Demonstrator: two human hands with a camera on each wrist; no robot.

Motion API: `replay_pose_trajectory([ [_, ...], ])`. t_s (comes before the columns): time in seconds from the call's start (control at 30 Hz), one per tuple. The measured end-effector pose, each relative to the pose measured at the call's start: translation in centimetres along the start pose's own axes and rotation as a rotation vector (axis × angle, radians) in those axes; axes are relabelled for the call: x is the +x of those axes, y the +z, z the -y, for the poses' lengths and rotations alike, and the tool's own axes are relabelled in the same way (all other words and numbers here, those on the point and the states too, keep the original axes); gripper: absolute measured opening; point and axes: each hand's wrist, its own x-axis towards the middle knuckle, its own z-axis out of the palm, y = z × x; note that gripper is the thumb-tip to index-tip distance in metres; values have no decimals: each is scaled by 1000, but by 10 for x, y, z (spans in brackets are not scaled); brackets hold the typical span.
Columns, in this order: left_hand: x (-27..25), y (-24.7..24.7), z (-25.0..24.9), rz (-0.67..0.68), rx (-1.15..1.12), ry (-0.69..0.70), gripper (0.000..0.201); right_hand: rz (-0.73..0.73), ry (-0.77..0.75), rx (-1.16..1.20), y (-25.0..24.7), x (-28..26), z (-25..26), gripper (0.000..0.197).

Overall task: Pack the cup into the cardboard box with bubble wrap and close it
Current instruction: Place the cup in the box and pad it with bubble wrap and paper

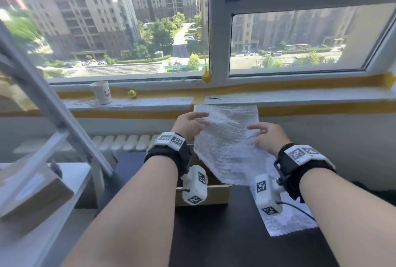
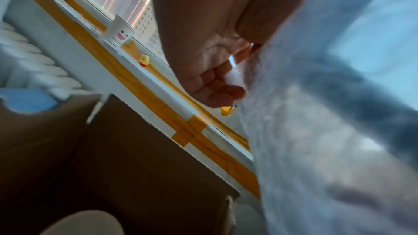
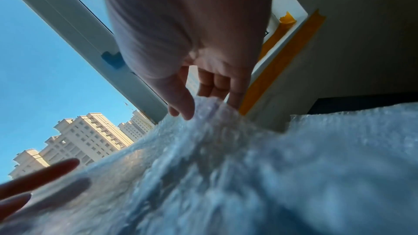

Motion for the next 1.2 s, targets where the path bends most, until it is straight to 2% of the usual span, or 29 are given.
replay_pose_trajectory([
  [0.07,-10,-15,7,-8,21,13,42,6,0,19,12,-1,7,43],
  [0.2,-18,-45,26,-24,67,-27,48,3,-5,39,34,-3,17,49],
  [0.33,-18,-67,41,-133,34,-37,37,-27,-17,116,50,-8,29,39],
  [0.4,-16,-76,47,-199,28,-31,32,15,-37,129,57,-9,36,32],
  [0.47,-15,-83,51,-250,22,-28,26,113,-55,63,62,-13,41,39],
  [0.53,-12,-88,53,-284,28,-18,18,130,-54,-33,67,-15,46,49],
  [0.6,-10,-91,54,-307,72,4,16,47,-81,-62,71,-17,48,36],
  [0.7,-10,-96,52,-320,172,23,6,-69,-138,6,70,-19,52,3],
  [0.8,-11,-103,47,-221,370,22,21,-39,-161,45,68,-13,56,16],
  [0.9,-10,-98,40,-49,639,78,60,-26,-174,87,72,-11,62,18],
  [0.97,-9,-91,34,12,725,91,79,-22,-183,146,76,-11,67,18],
  [1.0,-10,-88,30,37,743,86,78,-26,-192,173,77,-12,70,18],
  [1.03,-9,-85,27,45,739,92,65,-36,-203,196,78,-13,72,17],
  [1.1,-10,-84,24,42,684,102,14,-26,-199,224,75,-14,76,10],
  [1.17,-7,-89,26,54,590,94,29,55,-168,233,70,-16,77,7],
  [1.2,-8,-92,26,64,520,77,26,108,-148,221,69,-17,76,13],
])
